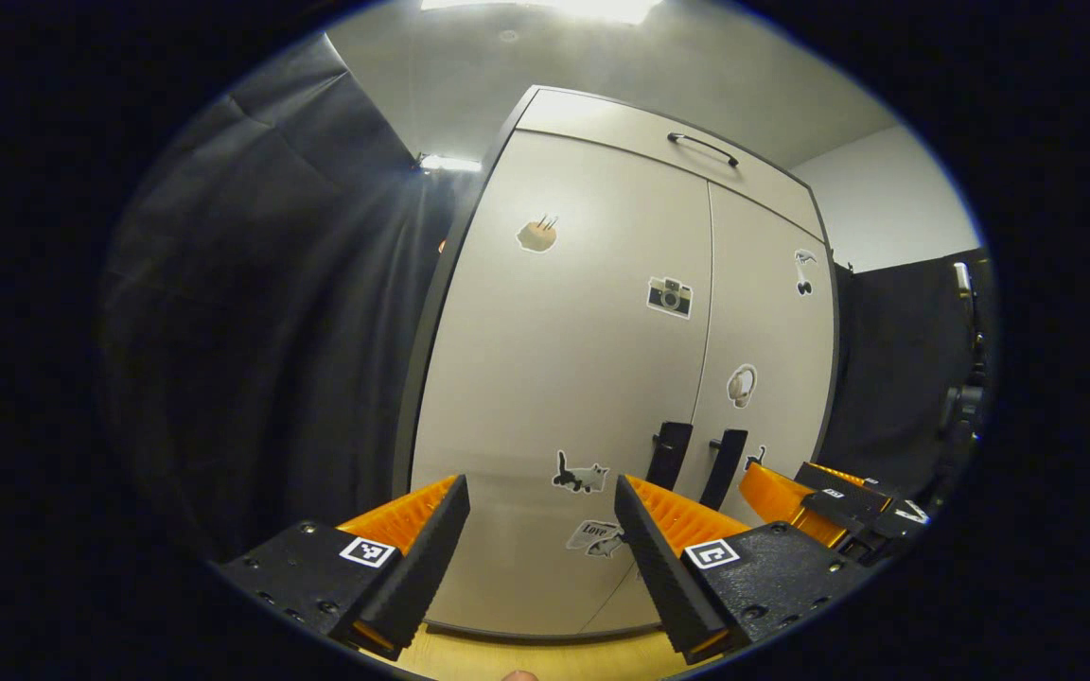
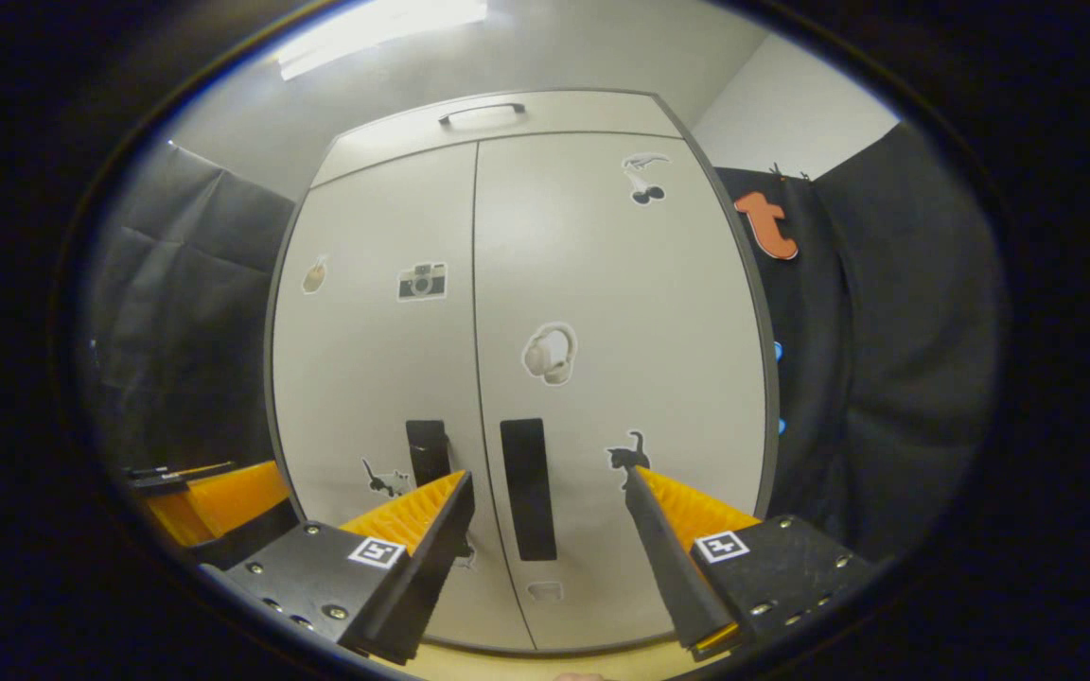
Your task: Open the right door of the double-door shoe cabinet with the right hand, and open the left door with the left hand.
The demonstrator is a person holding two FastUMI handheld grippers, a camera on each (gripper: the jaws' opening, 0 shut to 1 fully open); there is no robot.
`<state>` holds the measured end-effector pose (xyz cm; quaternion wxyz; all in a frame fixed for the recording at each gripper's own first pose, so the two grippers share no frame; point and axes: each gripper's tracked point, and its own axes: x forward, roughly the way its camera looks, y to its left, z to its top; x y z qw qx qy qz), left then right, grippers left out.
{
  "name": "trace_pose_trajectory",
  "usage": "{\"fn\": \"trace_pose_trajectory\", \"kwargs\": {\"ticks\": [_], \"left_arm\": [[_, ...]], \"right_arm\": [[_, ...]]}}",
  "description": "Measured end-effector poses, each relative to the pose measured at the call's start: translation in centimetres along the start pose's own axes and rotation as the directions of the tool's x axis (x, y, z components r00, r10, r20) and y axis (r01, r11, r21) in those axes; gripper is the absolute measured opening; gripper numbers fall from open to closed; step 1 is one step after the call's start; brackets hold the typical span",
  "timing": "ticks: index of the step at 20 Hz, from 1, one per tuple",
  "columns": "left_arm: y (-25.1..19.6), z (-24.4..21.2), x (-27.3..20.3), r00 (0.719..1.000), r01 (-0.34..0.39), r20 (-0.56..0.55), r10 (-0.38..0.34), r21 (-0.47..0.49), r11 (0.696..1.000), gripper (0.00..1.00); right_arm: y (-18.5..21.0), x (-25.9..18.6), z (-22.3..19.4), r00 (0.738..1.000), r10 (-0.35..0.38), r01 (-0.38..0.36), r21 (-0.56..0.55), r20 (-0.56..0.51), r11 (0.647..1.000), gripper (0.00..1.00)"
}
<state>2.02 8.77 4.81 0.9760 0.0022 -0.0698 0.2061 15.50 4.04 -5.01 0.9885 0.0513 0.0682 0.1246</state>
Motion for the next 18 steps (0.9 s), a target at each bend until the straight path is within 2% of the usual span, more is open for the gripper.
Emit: {"fn": "trace_pose_trajectory", "kwargs": {"ticks": [6, 7, 8, 9, 14, 15, 16, 18], "left_arm": [[0.8, -0.7, -0.1, 0.999, -0.019, -0.029, 0.018, -0.010, 1.000, 0.95], [0.6, -0.6, 0.0, 0.999, -0.018, -0.029, 0.018, -0.013, 1.000, 0.95], [0.5, -0.7, 0.1, 0.999, -0.018, -0.029, 0.017, -0.017, 1.000, 0.95], [0.2, -0.8, 0.2, 0.999, -0.014, -0.031, 0.013, -0.020, 1.000, 0.95], [-2.4, -2.1, 0.7, 0.996, 0.056, -0.075, -0.056, -0.003, 0.998, 0.96], [-2.9, -2.2, 0.8, 0.995, 0.067, -0.079, -0.066, 0.000, 0.998, 0.96], [-3.3, -2.2, 0.8, 0.994, 0.076, -0.083, -0.076, 0.001, 0.997, 0.96], [-4.0, -2.1, 0.7, 0.992, 0.096, -0.080, -0.095, 0.002, 0.995, 0.96]], "right_arm": [[-0.8, -1.8, 0.3, 0.999, -0.038, 0.038, -0.033, 0.010, 0.999, 0.95], [-1.0, -2.1, 0.7, 0.999, -0.045, 0.046, -0.032, 0.015, 0.998, 0.92], [-1.1, -2.4, 0.9, 0.999, -0.049, 0.050, -0.029, 0.018, 0.998, 0.95], [-1.3, -2.6, 1.1, 0.998, -0.055, 0.055, -0.025, 0.020, 0.998, 0.92], [-1.7, -4.2, 1.2, 0.996, -0.081, 0.081, -0.029, 0.025, 0.996, 0.92], [-1.7, -4.4, 1.2, 0.996, -0.082, 0.083, -0.034, 0.025, 0.996, 0.95], [-1.7, -4.5, 1.1, 0.996, -0.082, 0.083, -0.037, 0.025, 0.996, 0.92], [-1.2, -4.6, 1.0, 0.997, -0.067, 0.068, -0.034, 0.023, 0.997, 0.92]]}}
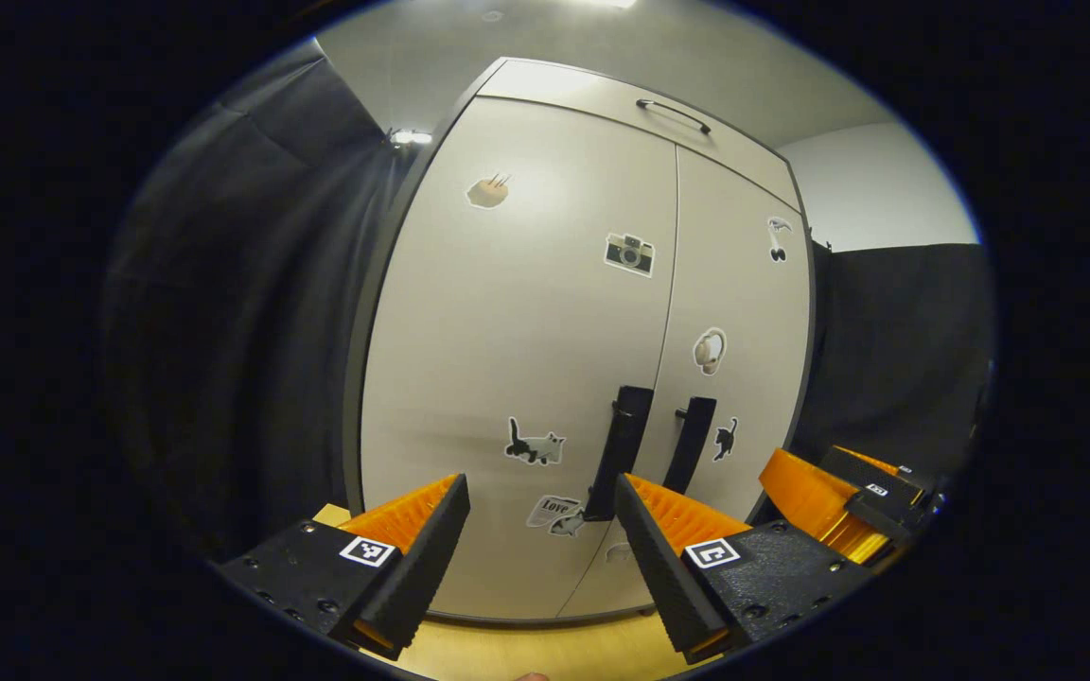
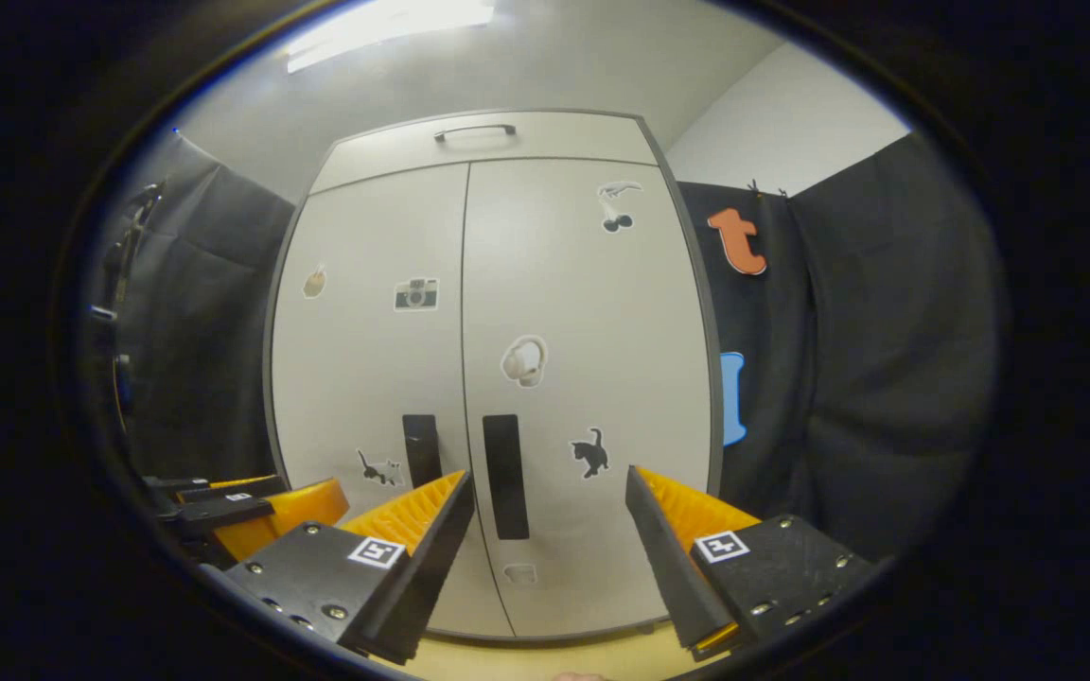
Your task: Open the right door of the double-door shoe cabinet with the right hand, and open the left door with the left hand.
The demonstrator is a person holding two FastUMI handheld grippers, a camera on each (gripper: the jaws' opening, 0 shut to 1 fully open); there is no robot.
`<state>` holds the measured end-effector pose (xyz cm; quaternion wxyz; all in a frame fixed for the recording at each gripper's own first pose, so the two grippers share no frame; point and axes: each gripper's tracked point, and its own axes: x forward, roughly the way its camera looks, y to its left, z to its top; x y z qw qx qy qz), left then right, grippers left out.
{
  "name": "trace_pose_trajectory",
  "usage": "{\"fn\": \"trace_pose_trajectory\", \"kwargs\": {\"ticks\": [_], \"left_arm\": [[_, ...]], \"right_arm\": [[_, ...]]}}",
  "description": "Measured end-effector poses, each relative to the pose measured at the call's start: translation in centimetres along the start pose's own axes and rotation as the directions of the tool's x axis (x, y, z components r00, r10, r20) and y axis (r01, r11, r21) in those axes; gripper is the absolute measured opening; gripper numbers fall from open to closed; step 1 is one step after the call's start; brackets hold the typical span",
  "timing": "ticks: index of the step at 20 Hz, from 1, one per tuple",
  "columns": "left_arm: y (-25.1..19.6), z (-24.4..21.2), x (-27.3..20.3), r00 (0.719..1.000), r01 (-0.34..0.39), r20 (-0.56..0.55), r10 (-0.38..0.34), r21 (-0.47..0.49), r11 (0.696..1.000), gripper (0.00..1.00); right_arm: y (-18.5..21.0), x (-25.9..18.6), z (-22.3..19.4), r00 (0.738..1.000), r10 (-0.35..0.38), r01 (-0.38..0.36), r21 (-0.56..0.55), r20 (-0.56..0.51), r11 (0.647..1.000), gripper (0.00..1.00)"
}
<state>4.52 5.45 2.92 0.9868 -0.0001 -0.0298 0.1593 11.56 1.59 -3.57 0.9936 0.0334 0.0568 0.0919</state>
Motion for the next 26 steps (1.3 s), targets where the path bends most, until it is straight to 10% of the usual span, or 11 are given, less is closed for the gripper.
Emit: {"fn": "trace_pose_trajectory", "kwargs": {"ticks": [26], "left_arm": [[3.4, 0.5, -0.2, 0.999, -0.033, -0.009, 0.034, 0.040, 0.999, 0.96]], "right_arm": [[1.9, 7.3, -3.5, 0.995, 0.008, -0.006, 0.022, -0.095, 1.000, 0.95]]}}
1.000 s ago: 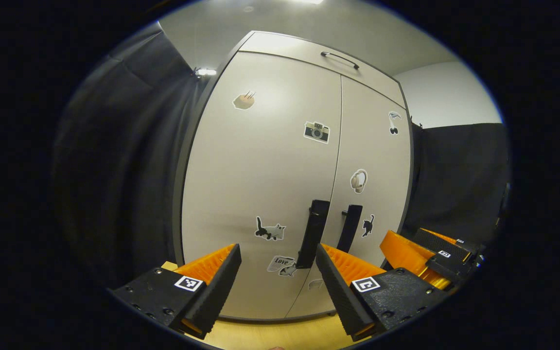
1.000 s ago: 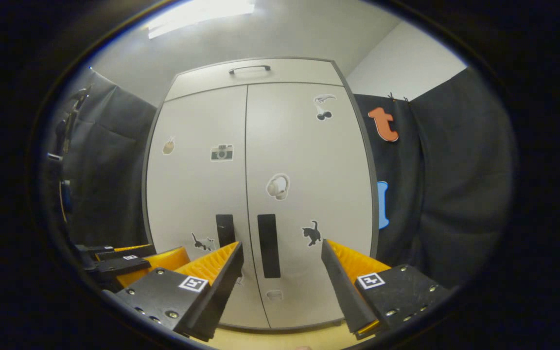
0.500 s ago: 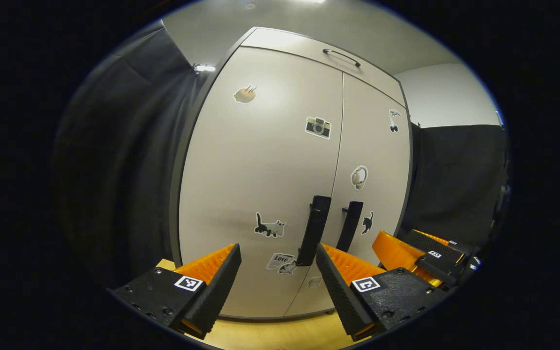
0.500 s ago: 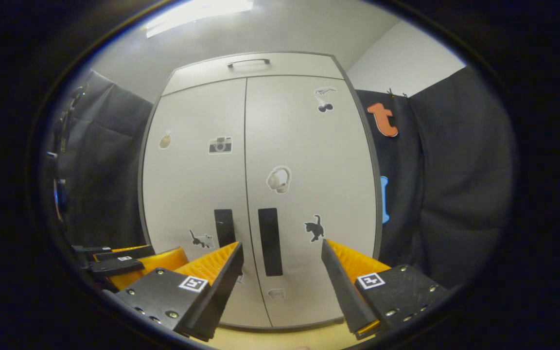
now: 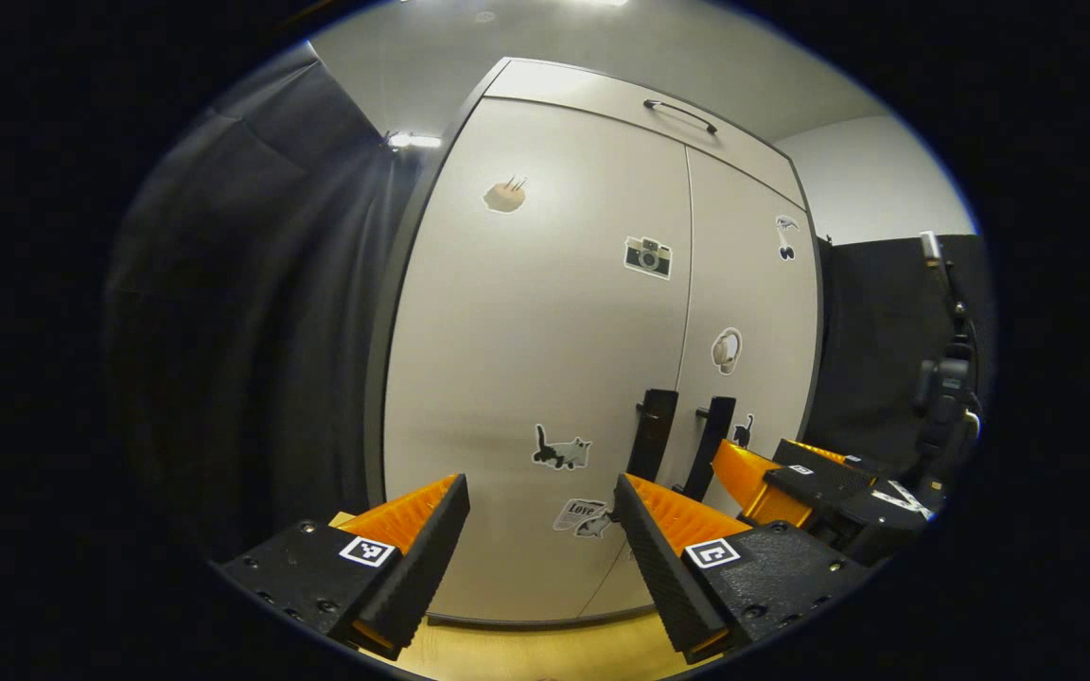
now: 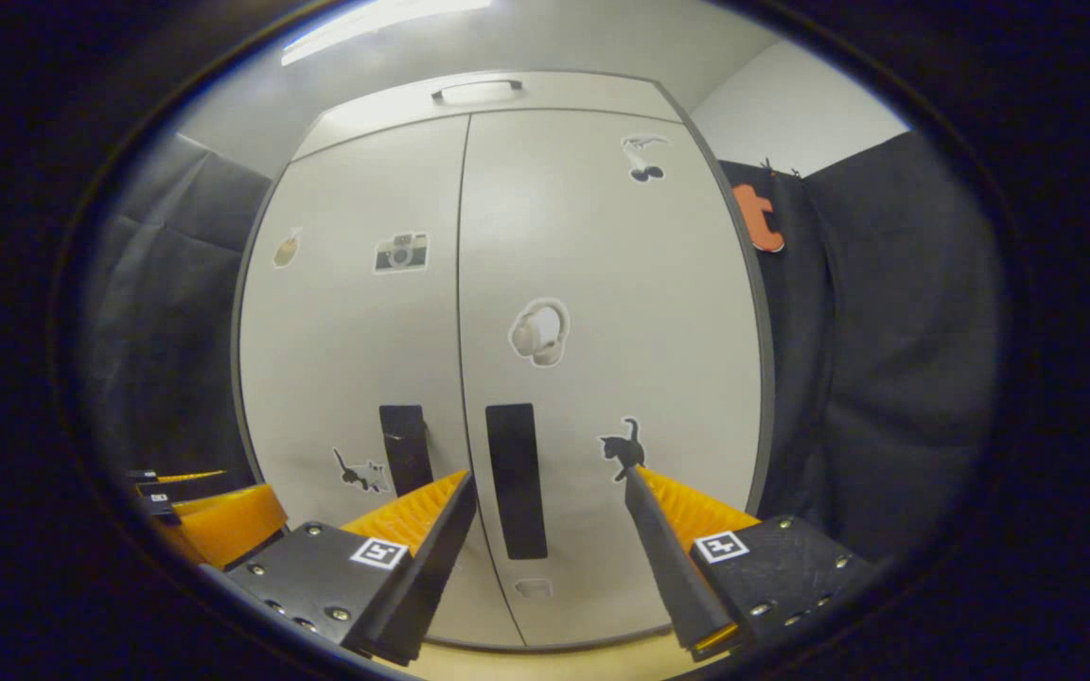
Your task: Open the right door of the double-door shoe cabinet with the right hand, and open the left door with the left hand.
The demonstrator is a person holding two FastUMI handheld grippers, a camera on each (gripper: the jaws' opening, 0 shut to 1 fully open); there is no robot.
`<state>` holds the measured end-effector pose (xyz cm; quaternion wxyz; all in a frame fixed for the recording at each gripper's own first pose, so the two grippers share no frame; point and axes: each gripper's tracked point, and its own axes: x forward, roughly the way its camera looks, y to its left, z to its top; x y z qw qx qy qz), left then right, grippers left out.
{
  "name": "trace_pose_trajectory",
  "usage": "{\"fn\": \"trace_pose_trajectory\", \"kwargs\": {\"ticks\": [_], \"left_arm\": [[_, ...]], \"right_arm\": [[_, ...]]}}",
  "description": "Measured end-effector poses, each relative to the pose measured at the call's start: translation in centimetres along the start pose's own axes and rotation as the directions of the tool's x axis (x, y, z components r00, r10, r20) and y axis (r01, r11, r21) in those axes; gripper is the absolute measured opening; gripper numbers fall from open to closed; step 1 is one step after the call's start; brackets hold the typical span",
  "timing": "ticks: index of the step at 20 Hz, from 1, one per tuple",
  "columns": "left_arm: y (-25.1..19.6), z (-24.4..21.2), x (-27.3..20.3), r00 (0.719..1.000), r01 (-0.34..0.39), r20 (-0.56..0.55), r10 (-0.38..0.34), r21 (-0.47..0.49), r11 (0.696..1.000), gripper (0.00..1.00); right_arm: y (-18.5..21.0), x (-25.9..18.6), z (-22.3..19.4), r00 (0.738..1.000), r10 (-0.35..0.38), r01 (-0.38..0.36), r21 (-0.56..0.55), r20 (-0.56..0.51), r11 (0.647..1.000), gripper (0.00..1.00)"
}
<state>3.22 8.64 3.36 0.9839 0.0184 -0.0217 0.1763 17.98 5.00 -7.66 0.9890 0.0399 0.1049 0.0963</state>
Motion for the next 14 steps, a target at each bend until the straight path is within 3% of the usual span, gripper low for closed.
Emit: {"fn": "trace_pose_trajectory", "kwargs": {"ticks": [3, 4, 6, 8, 10, 11, 14], "left_arm": [[1.7, 0.0, -0.3, 0.999, -0.048, -0.001, 0.048, 0.018, 0.999, 0.96], [2.0, -0.1, -0.4, 0.998, -0.058, -0.005, 0.058, 0.016, 0.998, 0.96], [2.8, -0.4, -0.3, 0.997, -0.078, -0.015, 0.079, 0.018, 0.997, 0.96], [3.3, -0.6, -0.2, 0.996, -0.090, -0.024, 0.091, 0.022, 0.996, 0.96], [3.7, -0.6, -0.1, 0.995, -0.100, -0.024, 0.101, 0.030, 0.995, 0.96], [3.8, -0.5, 0.1, 0.994, -0.102, -0.023, 0.103, 0.037, 0.994, 0.96], [3.8, -0.8, 0.8, 0.994, -0.100, -0.033, 0.102, 0.055, 0.993, 0.96]], "right_arm": [[0.5, 2.5, -1.4, 0.999, 0.005, -0.006, -0.010, -0.045, 1.000, 0.77], [0.9, 3.0, -1.8, 0.998, 0.014, -0.015, -0.011, -0.059, 1.000, 0.77], [1.1, 4.2, -2.5, 0.997, 0.006, -0.007, -0.016, -0.072, 1.000, 0.67], [1.3, 4.6, -2.7, 0.998, -0.004, 0.003, -0.021, -0.069, 1.000, 0.46], [1.5, 4.9, -3.0, 0.998, 0.005, -0.008, -0.035, -0.070, 0.999, 0.45], [1.6, 5.0, -2.9, 0.998, -0.004, -0.001, -0.063, -0.069, 0.998, 0.31], [1.7, 4.9, -3.0, 0.999, 0.011, -0.014, -0.053, -0.052, 0.998, 0.25]]}}
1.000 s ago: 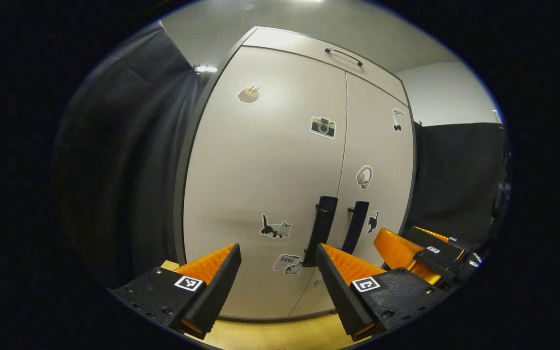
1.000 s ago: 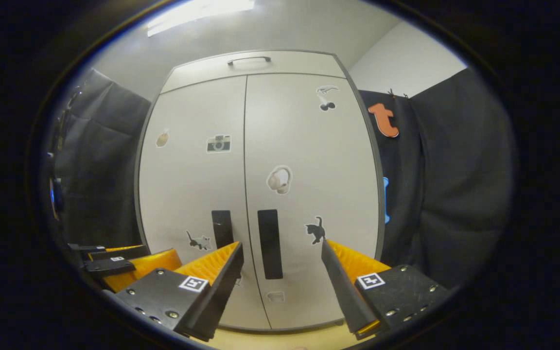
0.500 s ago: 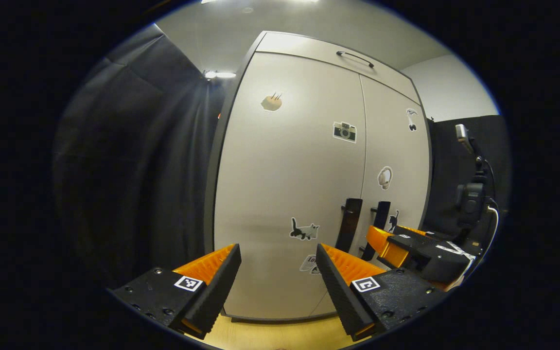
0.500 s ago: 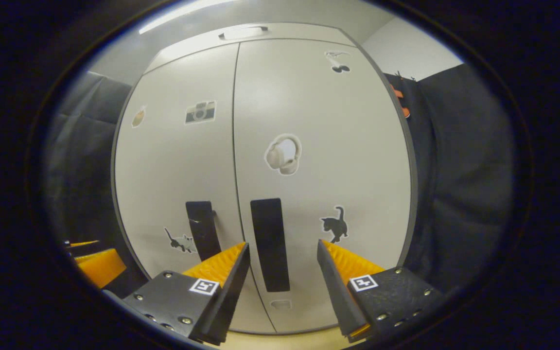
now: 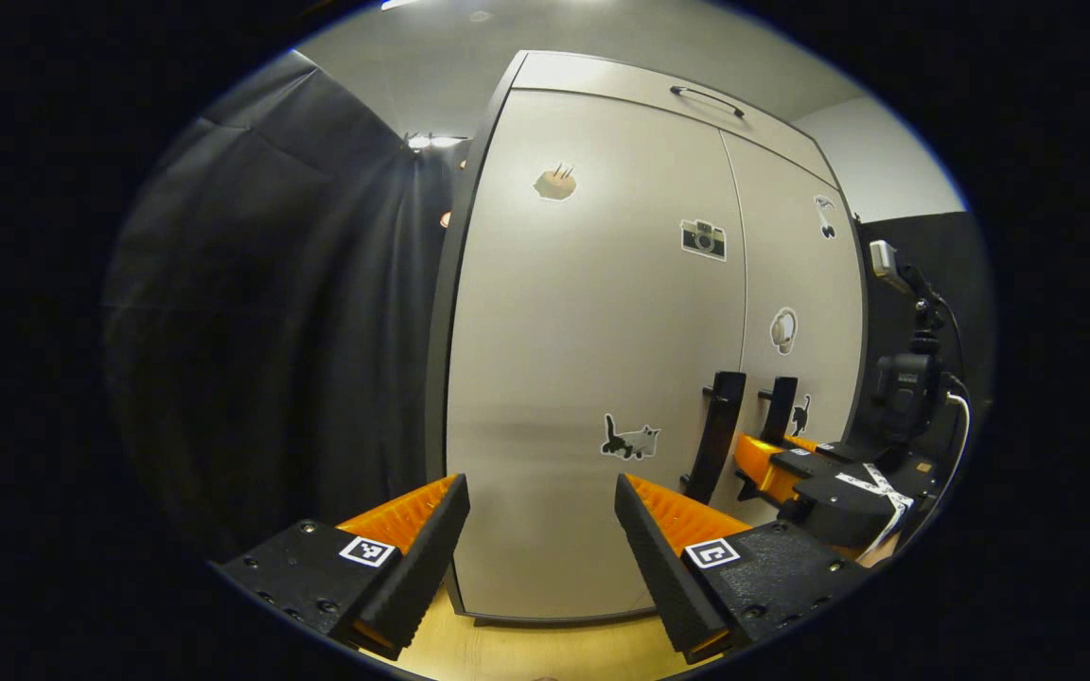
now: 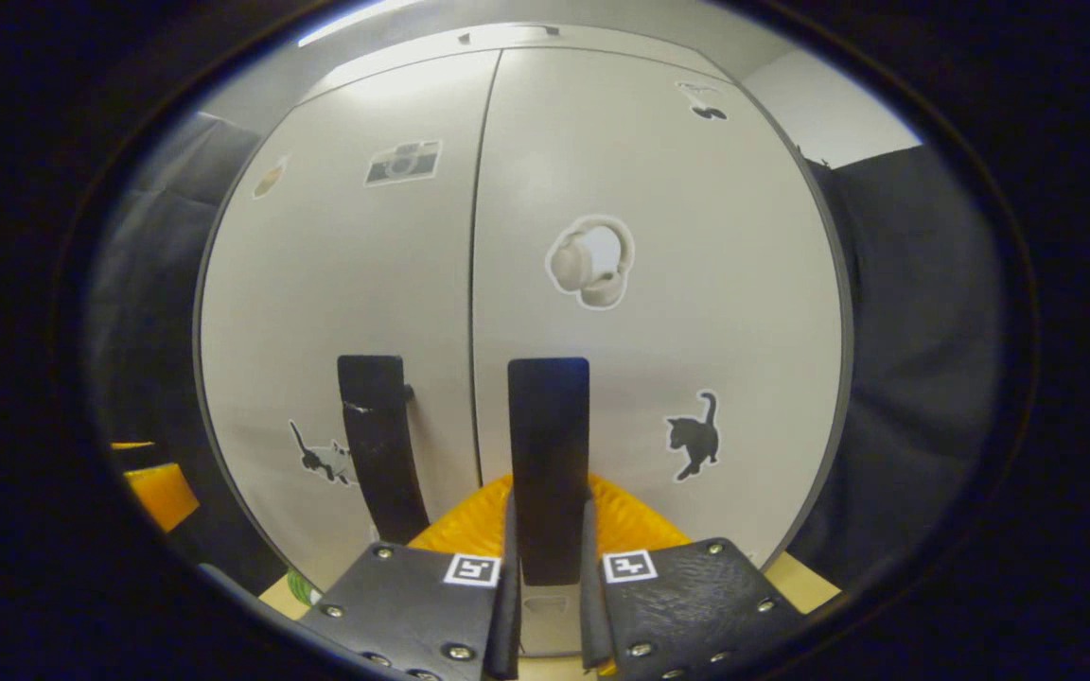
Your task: Open the right door of the double-door shoe cabinet with the right hand, and open the left door with the left hand.
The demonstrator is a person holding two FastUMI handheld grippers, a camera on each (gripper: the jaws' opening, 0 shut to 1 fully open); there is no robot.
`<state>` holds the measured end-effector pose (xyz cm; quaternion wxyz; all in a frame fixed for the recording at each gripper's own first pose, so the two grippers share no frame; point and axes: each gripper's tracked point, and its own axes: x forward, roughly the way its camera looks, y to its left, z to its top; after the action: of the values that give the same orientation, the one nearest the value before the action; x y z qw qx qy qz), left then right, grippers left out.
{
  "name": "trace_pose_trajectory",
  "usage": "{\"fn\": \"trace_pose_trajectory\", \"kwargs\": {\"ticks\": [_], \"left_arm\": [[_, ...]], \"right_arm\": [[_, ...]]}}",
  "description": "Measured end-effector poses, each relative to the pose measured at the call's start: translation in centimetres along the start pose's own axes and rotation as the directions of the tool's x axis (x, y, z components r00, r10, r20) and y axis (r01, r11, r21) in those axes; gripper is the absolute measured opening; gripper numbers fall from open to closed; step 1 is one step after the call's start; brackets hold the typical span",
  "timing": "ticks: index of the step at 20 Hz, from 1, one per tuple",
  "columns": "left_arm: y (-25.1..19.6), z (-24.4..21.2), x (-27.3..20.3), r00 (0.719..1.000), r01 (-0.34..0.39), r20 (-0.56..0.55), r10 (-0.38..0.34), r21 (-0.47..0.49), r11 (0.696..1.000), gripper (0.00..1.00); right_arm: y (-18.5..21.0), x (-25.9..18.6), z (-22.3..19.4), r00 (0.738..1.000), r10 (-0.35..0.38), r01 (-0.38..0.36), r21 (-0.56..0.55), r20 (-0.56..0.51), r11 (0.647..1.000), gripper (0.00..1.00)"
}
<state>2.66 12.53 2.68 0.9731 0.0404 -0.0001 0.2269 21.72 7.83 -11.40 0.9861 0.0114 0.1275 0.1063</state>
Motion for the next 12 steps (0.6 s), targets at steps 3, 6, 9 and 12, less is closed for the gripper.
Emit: {"fn": "trace_pose_trajectory", "kwargs": {"ticks": [3, 6, 9, 12], "left_arm": [[-0.9, 0.2, 0.8, 1.000, 0.013, -0.004, -0.013, -0.011, 1.000, 0.96], [-2.5, 0.7, 1.3, 0.998, 0.056, 0.011, -0.055, -0.045, 0.997, 0.96], [-4.2, 0.9, 1.9, 0.995, 0.101, 0.011, -0.101, -0.043, 0.994, 0.96], [-6.0, 1.0, 2.8, 0.992, 0.125, 0.019, -0.124, -0.032, 0.992, 0.96]], "right_arm": [[-0.2, -1.3, 0.0, 1.000, 0.030, -0.030, 0.004, -0.009, 1.000, 0.17], [-0.7, -3.4, 0.0, 0.996, 0.086, -0.086, 0.031, -0.001, 0.996, 0.17], [-1.1, -4.2, 0.4, 0.987, 0.157, -0.156, 0.050, -0.020, 0.987, 0.05], [-2.2, -5.6, 0.7, 0.988, 0.153, -0.153, 0.010, -0.011, 0.988, 0.05]]}}
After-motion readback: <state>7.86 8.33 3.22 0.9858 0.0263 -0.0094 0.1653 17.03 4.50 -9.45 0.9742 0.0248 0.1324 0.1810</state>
